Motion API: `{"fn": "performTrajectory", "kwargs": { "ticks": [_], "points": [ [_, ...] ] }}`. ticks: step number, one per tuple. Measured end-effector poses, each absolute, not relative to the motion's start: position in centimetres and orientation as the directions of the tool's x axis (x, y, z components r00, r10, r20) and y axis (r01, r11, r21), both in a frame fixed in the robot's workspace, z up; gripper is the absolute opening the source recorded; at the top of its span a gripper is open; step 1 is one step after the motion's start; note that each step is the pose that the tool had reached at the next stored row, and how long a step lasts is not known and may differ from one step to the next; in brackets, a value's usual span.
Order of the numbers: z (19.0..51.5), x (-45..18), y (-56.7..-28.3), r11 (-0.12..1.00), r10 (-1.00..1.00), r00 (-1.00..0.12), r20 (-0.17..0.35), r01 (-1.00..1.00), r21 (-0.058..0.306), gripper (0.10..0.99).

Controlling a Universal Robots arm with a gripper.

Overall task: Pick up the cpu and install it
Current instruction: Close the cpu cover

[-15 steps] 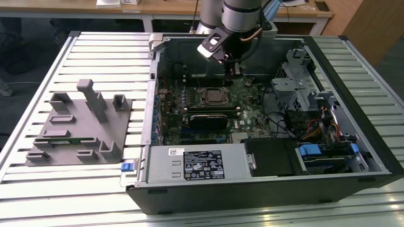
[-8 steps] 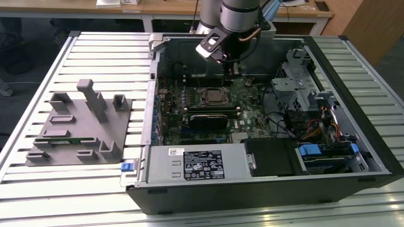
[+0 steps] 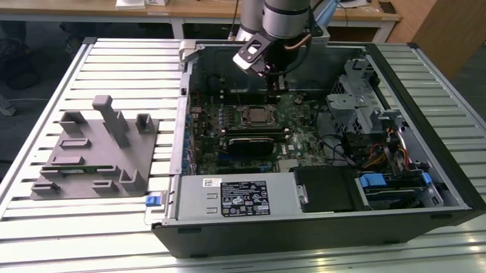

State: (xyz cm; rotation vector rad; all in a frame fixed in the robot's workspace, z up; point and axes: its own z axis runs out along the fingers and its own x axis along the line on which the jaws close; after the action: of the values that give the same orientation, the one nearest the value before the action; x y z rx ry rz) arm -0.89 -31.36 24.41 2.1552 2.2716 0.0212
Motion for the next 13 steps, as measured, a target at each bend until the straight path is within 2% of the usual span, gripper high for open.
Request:
{"fn": "performTrajectory", "kwargs": {
  "ticks": [13],
  "points": [
    [24.2,-2.8,-31.5,0.052,0.999,-0.052,0.002,0.999,0.017,0.106]
  ]
}}
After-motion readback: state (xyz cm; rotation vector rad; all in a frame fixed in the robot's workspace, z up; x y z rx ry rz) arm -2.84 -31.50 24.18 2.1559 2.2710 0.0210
